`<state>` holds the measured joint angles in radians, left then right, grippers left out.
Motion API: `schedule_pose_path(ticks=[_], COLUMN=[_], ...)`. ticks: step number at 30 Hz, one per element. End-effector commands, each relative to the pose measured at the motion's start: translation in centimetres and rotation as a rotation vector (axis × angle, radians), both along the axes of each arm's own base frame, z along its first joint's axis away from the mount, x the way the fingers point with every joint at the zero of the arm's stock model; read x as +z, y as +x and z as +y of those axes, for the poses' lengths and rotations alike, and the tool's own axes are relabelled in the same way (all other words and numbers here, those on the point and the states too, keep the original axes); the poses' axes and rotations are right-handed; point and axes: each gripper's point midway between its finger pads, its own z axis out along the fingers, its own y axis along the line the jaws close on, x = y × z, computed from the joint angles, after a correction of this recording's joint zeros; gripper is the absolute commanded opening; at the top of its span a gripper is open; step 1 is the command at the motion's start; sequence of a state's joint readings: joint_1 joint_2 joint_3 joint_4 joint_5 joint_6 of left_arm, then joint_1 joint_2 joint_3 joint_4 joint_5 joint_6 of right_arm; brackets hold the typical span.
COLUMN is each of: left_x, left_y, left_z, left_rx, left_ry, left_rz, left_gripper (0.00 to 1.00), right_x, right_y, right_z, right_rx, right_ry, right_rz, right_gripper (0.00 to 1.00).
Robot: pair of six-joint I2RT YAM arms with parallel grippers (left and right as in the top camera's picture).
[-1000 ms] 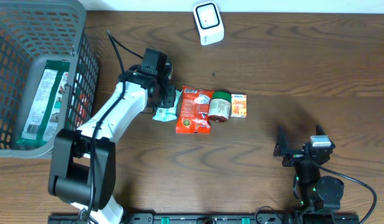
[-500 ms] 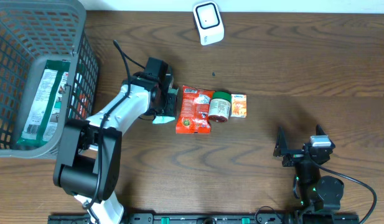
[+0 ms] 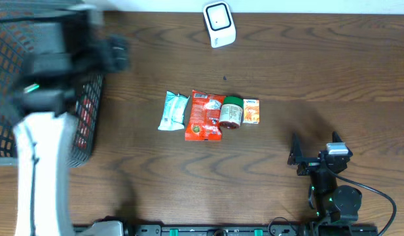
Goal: Scan the item barcode
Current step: 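Return the left gripper into the basket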
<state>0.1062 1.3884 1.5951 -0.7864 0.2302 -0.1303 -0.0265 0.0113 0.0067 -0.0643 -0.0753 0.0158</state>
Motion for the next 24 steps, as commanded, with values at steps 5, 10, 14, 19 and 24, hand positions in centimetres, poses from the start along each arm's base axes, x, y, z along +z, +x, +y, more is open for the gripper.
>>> schedule_pose_path(ticks=[5, 10, 14, 19, 24], left_x=[-2.8, -8.0, -13.1, -18.1, -21.6], left_y=[-4.2, -7.6, -8.9, -9.2, -9.0], left_z=[12.6, 16.6, 16.7, 15.7, 15.0], left_rx=[0.342, 0.476, 0.45, 0.344, 0.27], left_ry=[-0.024, -0.11, -0.156, -0.181, -0.187], left_rz=[0.131, 0.344, 0.533, 0.727, 0.839], left_gripper=[0.84, 0.87, 0.87, 0.87, 0.87], right_x=[-0.1, -0.1, -0.1, -0.1, -0.1], right_y=[0.0, 0.0, 0.0, 0.0, 0.0], right_z=[0.2, 0.2, 0.2, 0.2, 0.2], right_rx=[0.007, 0.007, 0.007, 0.007, 0.007], right_ry=[0.013, 0.013, 0.013, 0.013, 0.013], right_rz=[0.001, 0.001, 0.001, 0.001, 0.001], right_gripper=[0.99, 0.99, 0.99, 0.99, 0.99])
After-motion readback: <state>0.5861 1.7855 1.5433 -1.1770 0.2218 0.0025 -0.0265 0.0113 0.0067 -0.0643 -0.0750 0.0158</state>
